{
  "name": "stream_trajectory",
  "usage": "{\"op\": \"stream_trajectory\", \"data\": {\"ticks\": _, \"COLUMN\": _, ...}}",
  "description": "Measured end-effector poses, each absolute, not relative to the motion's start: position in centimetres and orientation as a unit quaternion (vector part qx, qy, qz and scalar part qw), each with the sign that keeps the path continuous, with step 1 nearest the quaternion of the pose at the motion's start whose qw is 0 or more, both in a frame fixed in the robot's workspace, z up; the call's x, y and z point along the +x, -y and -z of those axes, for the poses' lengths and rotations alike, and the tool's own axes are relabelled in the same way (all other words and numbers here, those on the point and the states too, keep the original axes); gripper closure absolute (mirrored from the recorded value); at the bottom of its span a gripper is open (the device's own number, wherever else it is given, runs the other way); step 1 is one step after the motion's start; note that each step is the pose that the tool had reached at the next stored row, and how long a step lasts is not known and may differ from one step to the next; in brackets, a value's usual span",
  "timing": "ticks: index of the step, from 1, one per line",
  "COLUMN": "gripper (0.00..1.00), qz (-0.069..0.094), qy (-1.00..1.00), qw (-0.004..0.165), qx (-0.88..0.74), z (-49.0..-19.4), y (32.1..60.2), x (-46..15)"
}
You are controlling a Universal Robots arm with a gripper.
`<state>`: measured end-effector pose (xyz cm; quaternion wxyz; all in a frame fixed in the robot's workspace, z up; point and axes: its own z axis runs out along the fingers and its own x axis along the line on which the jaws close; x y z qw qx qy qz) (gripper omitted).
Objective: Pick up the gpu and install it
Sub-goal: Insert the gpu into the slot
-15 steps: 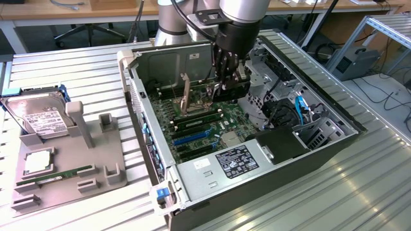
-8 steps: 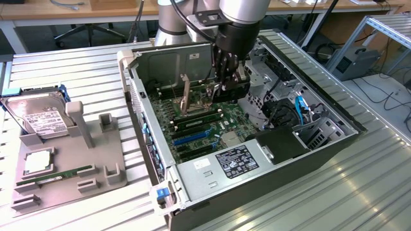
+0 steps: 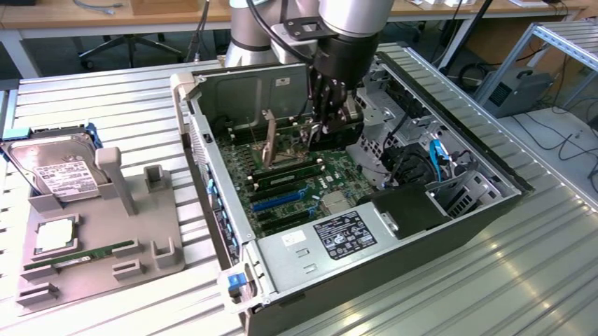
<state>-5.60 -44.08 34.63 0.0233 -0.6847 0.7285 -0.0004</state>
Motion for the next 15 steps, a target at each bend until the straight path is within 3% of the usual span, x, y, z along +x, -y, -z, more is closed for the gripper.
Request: {"op": "stream_trajectory", "data": {"ticks": 15, "gripper": 0.73, "qz": 0.000, "qy": -0.728, "qw": 0.023, "qx": -0.685, "z": -34.41, "y": 44.29, "x": -5.80}}
